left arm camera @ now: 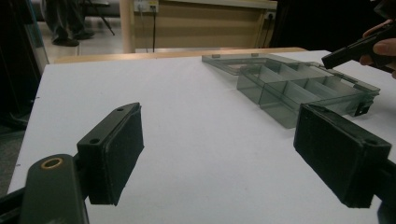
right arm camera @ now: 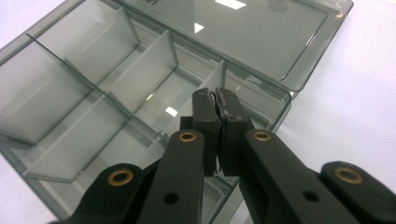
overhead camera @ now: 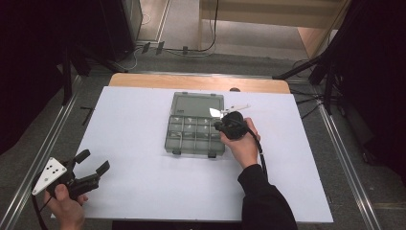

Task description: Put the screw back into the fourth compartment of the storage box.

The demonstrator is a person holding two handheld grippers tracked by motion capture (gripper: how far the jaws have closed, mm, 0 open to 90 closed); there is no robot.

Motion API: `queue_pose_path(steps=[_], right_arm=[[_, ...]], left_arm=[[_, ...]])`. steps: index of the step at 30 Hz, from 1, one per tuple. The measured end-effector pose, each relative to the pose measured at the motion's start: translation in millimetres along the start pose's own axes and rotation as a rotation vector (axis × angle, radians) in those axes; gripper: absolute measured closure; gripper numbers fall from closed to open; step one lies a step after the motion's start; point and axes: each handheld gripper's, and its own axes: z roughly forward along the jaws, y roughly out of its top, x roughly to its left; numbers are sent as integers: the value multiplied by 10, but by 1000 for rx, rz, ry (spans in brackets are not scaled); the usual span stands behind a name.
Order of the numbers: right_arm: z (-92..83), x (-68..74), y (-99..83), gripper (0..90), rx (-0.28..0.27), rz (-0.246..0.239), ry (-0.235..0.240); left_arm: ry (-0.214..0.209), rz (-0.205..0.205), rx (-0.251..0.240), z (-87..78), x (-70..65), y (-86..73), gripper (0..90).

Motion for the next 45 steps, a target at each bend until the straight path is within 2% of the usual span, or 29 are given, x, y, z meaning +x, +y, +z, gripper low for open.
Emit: queue_pose_path(steps=[2,3,5,7,9,12,14,16,17,19,25,43,45], right_arm=[[10,-5,-3,886,1,-5,0],[8,-3,-7,820,-10,-9,-1],[-10,-5,-5,617,-27,-4,-8],[-44,-6,-6,474,-37,0,13],[-77,1,-16,356,-48,-7,12],[-146,4,-44,161,-79,13,5],[-199,-1,-78,0,-101,28,30],[-243,3,-120,0,-115,26,53],[-273,13,-152,0,-122,11,47],[-328,21,-207,0,-141,12,34],[-519,-30,-396,0,-190,22,42],[-969,-259,-990,0,-253,69,-1],[-1028,-294,-1100,0,-263,73,0]], left_arm=[[0,1,1,0,0,0,163],[-1,0,1,1,0,0,162],[-1,0,1,-2,2,1,163],[-1,-1,1,-3,3,1,163],[-2,-1,1,-3,3,1,162],[-3,-3,-2,1,-3,1,163],[-4,0,4,1,-4,1,162],[-4,1,4,1,-4,1,162],[-5,0,3,1,-4,0,163],[-5,0,4,0,-4,0,163],[-6,0,3,-1,-7,1,162],[-8,5,2,1,-9,0,162],[-8,7,4,4,-10,-1,163]])
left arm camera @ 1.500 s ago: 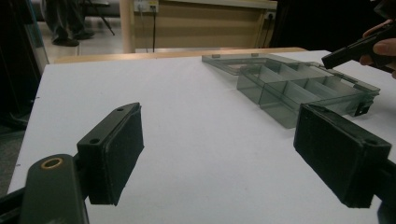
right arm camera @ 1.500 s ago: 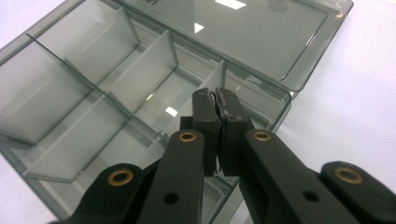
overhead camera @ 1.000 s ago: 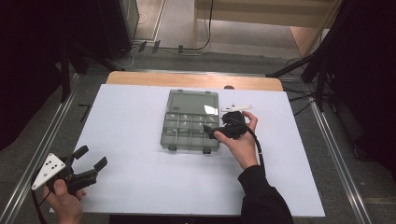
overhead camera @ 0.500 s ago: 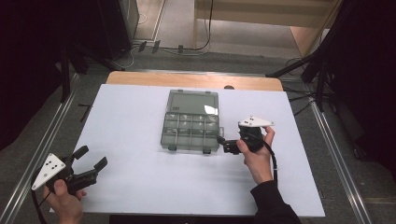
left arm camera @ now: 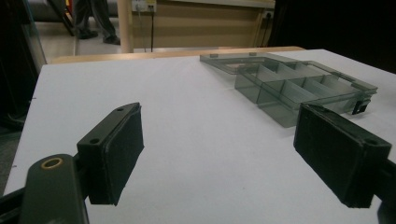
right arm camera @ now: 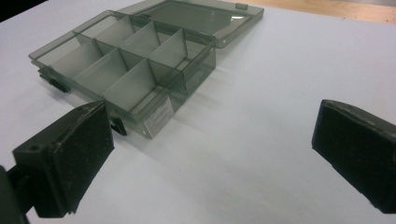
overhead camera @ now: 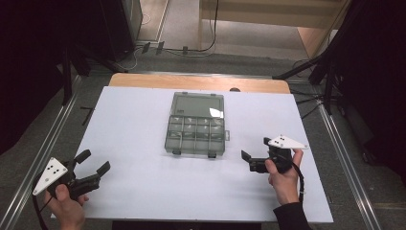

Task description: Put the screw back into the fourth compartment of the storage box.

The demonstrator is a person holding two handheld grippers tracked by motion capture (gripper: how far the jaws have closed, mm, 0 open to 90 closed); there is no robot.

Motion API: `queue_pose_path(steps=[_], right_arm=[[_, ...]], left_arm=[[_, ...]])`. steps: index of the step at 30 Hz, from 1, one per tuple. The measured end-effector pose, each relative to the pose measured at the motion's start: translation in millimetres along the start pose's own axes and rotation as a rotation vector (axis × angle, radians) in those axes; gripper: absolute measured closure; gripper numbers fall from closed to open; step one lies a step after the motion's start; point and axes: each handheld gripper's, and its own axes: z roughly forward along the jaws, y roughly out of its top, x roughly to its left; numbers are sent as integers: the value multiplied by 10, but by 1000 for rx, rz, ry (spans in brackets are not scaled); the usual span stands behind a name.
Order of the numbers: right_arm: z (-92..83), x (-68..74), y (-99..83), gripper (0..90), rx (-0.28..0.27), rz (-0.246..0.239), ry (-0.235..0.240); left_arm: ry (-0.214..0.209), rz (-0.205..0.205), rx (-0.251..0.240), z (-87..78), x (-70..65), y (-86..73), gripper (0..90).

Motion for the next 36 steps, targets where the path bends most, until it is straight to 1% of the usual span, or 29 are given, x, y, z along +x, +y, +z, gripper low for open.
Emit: queue_pose_path(steps=[2,3,4,7,10,11,12,16,20,26,27,28,32,35,36], right_arm=[[-60,-30,-60,0,-8,-4,-5],[-60,-30,-60,0,-8,-4,-5],[-114,-61,-109,0,-22,-3,-13],[-182,-94,-172,0,-27,-4,-20],[-255,-126,-240,0,-33,4,-28],[-255,-126,-240,0,-33,4,-28],[-313,-153,-289,0,-37,7,-39],[-426,-209,-379,0,-47,28,-45],[-511,-261,-457,0,-55,35,-56],[-649,-297,-584,0,-69,53,-63],[-649,-297,-584,0,-69,53,-63],[-707,-306,-618,0,-82,60,-69],[-830,-337,-681,0,-108,75,-83],[-871,-352,-725,0,-109,86,-90],[-878,-357,-736,0,-109,81,-89]], left_arm=[[-2,3,3,0,-2,1,163],[-2,3,3,0,-2,1,162],[-1,4,3,2,-3,0,163],[-1,3,3,1,-2,-1,163],[0,4,3,0,-3,-1,162],[0,4,3,0,-3,-1,163],[0,4,3,2,-6,-1,163],[-1,2,2,3,-8,-1,163],[-1,2,1,5,-10,-2,163],[-3,7,4,10,-17,1,163],[-3,7,4,10,-17,1,163],[-2,5,1,8,-17,2,163],[-1,3,-1,2,-14,3,162],[-1,3,-2,2,-16,3,163],[-1,3,-2,2,-16,3,163]])
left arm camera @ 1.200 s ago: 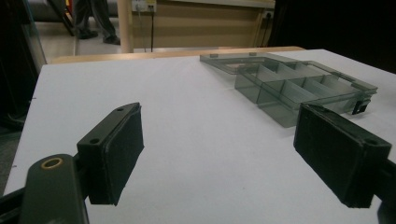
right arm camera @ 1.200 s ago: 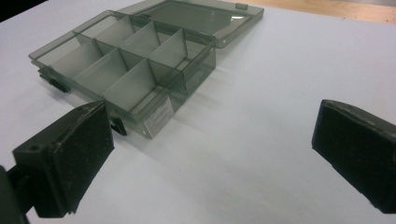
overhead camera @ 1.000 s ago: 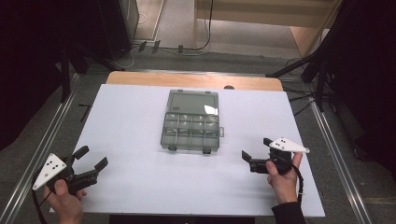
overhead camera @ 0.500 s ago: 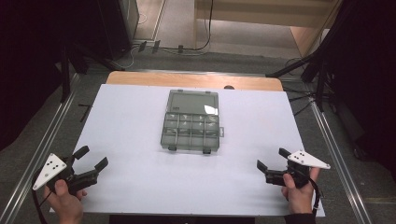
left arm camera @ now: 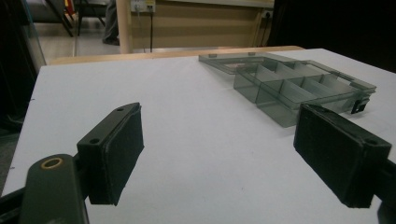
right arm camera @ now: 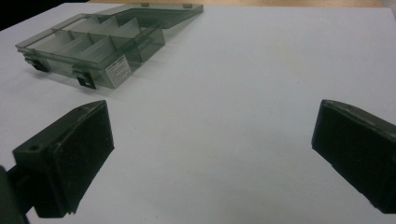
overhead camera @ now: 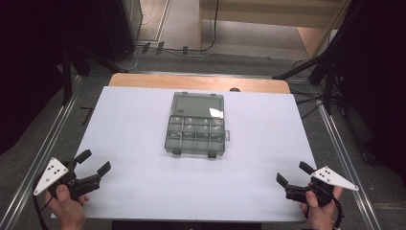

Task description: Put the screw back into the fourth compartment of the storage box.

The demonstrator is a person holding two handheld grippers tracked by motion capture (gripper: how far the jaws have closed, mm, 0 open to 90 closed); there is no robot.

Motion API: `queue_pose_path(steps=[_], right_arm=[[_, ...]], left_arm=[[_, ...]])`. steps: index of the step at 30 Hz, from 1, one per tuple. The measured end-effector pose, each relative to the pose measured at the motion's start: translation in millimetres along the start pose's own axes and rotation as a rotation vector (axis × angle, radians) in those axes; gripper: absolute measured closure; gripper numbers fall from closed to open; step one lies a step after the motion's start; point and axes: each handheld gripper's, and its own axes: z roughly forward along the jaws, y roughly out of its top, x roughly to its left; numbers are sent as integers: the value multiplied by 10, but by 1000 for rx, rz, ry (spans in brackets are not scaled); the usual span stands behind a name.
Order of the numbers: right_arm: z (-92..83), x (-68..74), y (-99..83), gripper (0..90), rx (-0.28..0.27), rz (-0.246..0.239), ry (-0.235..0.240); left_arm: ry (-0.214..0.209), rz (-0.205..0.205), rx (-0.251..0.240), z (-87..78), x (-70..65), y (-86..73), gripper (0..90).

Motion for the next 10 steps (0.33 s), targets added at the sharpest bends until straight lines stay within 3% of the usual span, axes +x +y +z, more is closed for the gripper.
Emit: queue_pose_path(steps=[10], right_arm=[[16,-1,-17,0,12,-5,12]], left_arm=[[0,9,3,7,-3,0,163]])
